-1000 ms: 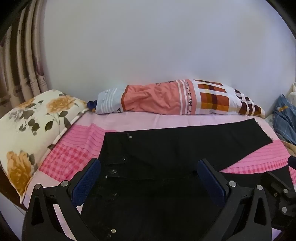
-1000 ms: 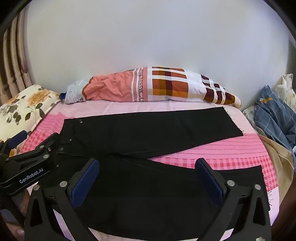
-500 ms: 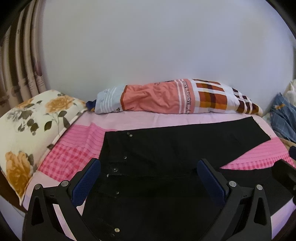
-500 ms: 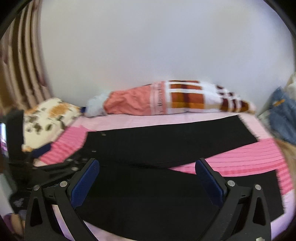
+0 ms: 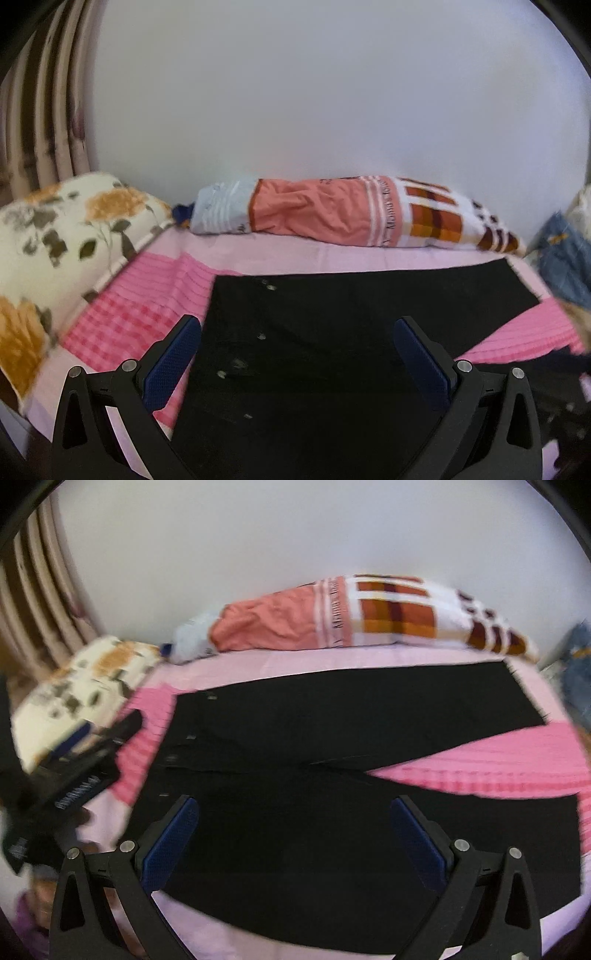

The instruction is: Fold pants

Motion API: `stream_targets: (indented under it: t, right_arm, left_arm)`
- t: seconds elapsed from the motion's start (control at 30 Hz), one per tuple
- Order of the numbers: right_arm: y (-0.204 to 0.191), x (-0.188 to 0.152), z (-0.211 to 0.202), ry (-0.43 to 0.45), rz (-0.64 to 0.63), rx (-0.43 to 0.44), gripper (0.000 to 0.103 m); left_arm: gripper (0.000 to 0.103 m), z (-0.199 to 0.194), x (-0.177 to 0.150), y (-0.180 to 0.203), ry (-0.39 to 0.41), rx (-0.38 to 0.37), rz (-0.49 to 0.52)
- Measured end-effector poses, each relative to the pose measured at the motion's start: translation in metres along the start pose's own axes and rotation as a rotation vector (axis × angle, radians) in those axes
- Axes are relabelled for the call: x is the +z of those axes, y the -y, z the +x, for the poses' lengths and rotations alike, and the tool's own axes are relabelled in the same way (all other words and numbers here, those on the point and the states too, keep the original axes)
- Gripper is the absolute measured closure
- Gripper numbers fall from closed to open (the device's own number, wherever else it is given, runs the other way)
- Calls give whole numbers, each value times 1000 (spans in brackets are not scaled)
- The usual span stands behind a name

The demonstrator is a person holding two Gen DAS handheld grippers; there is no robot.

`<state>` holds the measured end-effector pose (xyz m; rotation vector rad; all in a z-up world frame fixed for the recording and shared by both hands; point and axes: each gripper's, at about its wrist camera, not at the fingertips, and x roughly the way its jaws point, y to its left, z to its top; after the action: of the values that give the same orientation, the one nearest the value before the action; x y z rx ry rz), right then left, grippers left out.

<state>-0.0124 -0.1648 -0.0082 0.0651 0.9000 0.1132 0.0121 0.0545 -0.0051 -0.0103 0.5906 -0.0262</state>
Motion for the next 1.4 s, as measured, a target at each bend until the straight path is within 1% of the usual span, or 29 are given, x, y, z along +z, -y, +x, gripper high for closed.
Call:
stream_targets:
  t: [0.07, 0.13, 0.17, 0.27, 0.33, 0.47, 0.57, 0.6, 0.67, 0.8, 0.9, 0.97, 1.0, 1.03, 1.1, 1.17, 1.2, 1.27, 1.3, 1.37, 1.4]
  right_arm:
    - [-4, 1, 1, 16, -50, -87, 0]
    - [-5, 8, 2, 34, -88, -140, 0]
    - [-6, 9, 3, 41, -103, -146, 0]
    - [-5, 15, 8, 30, -110, -106, 0]
    - [-5, 17, 15, 8, -95, -71, 2]
    - [-5, 19, 27, -3, -85, -124, 3]
    - [-5, 22, 30, 10, -84, -155, 1]
    - [-5, 23, 30, 20, -83, -150, 1]
    - [-6, 24, 31, 34, -80, -113, 1]
    - [-12, 19, 38, 51, -112, -20, 1]
    - [-20, 14, 46, 10, -166, 89, 1]
    - [-20, 16, 49, 12, -158, 91, 1]
    - [-18, 17, 48, 22, -151, 100, 1]
    - [-15, 19, 47, 31, -144, 113, 1]
    - [-7, 24, 50, 31, -124, 90, 1]
    - [3, 29, 55, 16, -84, 73, 1]
    - [10, 30, 59, 0, -53, 79, 1]
    - [21, 31, 67, -26, 3, 92, 1]
    - [26, 31, 71, -41, 30, 101, 1]
    - [33, 28, 79, -70, 72, 122, 1]
    - [35, 27, 82, -78, 81, 124, 1]
  left_arm:
    - [0, 4, 0, 0, 2, 28, 43]
    - [0, 9, -1, -2, -6, 45, 74]
    - [0, 13, 0, -3, -16, 43, 85]
    - [0, 25, 1, -10, -53, 39, 81]
    - [0, 32, 1, -15, -72, 32, 74]
    - [0, 45, 1, -24, -99, 49, 69]
    - [0, 53, 2, -29, -103, 75, 78]
    - [0, 55, 1, -31, -103, 80, 81]
    - [0, 60, 2, -35, -106, 83, 81]
    - [0, 70, 3, -42, -123, 120, 72]
    - [0, 83, 6, -55, -139, 134, 59]
    - [0, 96, 7, -70, -155, 127, 55]
    - [0, 107, 8, -78, -189, 121, 55]
    - [0, 121, 10, -90, -236, 93, 50]
    - [0, 139, 12, -112, -275, 28, 11]
    - [0, 162, 14, -139, -322, -1, -37]
    - [0, 170, 15, -145, -337, -11, -38]
    - [2, 190, 16, -157, -366, -3, -29]
    - [3, 199, 17, -161, -380, -33, -32]
    - [14, 214, 19, -167, -390, -129, -43]
    - [17, 221, 20, -167, -402, -133, -39]
